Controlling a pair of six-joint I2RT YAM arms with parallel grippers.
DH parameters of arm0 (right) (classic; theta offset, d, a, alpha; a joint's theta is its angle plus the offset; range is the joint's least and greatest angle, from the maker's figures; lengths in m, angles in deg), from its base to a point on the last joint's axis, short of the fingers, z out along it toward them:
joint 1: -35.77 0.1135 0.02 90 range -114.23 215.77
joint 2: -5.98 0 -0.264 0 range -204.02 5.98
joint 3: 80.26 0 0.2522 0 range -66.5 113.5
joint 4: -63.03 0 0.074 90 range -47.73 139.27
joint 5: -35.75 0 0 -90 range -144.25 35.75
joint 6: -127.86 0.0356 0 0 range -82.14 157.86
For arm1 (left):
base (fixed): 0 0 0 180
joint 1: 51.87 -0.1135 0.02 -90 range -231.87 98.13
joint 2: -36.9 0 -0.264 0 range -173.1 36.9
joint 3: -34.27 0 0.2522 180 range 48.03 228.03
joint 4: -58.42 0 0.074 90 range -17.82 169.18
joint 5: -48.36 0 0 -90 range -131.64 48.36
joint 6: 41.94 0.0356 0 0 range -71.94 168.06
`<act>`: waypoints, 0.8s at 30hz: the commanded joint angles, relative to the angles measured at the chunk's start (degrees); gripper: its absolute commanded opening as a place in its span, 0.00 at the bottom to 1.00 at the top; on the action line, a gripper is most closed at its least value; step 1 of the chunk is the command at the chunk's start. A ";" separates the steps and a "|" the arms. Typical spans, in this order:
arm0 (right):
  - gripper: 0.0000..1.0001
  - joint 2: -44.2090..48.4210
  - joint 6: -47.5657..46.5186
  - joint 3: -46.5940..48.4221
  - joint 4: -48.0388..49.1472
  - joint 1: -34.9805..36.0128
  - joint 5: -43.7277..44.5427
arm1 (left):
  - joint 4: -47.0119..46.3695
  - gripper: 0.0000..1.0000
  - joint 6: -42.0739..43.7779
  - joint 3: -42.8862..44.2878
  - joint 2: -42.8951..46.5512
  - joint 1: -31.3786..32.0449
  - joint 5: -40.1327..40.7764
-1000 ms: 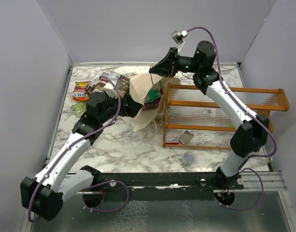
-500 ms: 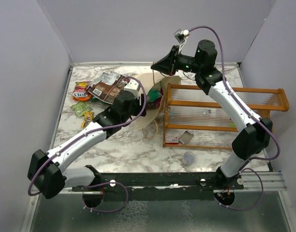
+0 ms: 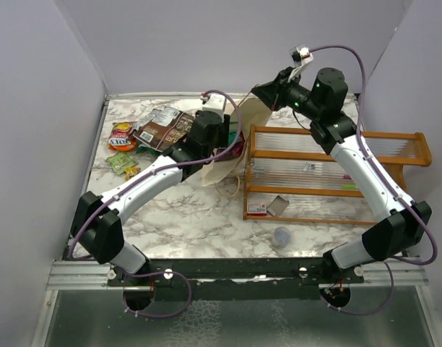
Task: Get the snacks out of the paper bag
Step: Adjust the paper bag at the center of the board.
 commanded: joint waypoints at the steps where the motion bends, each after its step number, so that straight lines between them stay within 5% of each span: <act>1: 0.01 5.24 -2.63 -2.93 2.69 -0.18 8.91 | -2.48 0.50 3.08 6.04 -4.84 -1.29 1.40; 16: 0.01 8.68 -2.94 -6.85 6.40 -0.21 14.00 | -0.29 0.49 12.68 26.15 -17.29 -3.69 -4.30; 24: 0.01 -0.28 -4.74 -0.73 5.58 -0.18 -12.58 | -0.41 0.50 10.93 13.41 -9.61 -5.31 1.42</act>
